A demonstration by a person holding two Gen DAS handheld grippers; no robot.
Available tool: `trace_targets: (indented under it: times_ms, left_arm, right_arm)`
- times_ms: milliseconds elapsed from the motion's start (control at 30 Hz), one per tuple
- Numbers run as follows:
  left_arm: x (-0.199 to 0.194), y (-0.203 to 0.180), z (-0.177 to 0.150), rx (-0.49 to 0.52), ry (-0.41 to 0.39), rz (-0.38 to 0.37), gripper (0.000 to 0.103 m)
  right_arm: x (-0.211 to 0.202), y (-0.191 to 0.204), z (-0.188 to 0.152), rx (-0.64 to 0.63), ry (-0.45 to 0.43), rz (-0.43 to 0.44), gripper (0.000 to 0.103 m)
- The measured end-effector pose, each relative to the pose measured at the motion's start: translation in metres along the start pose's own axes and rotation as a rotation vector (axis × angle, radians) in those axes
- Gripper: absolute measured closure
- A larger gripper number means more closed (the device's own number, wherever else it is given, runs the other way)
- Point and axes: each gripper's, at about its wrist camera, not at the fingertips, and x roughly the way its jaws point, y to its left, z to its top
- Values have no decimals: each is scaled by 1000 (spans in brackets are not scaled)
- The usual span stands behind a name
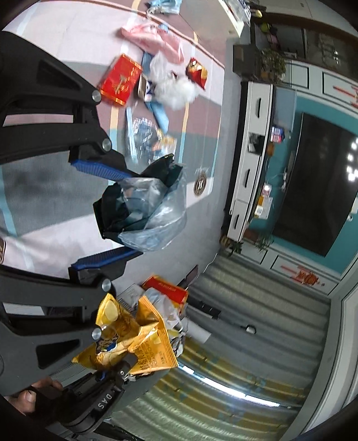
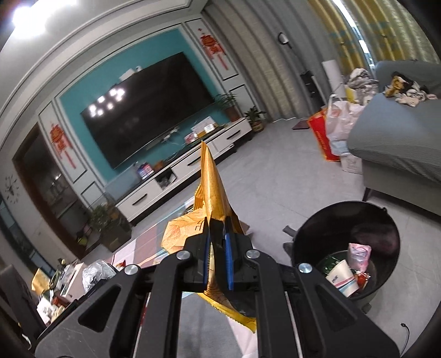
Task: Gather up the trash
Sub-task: 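Carry the dark bag and yellow chip bag in both grippers over the bin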
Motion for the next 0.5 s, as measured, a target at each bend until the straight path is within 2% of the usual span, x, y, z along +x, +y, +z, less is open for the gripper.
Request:
trace_targets:
  times_ms: [500]
  left_arm:
    - [34, -57, -16, 73, 63, -70, 55]
  right_arm:
    - [-9, -41, 5, 70, -30, -80, 92]
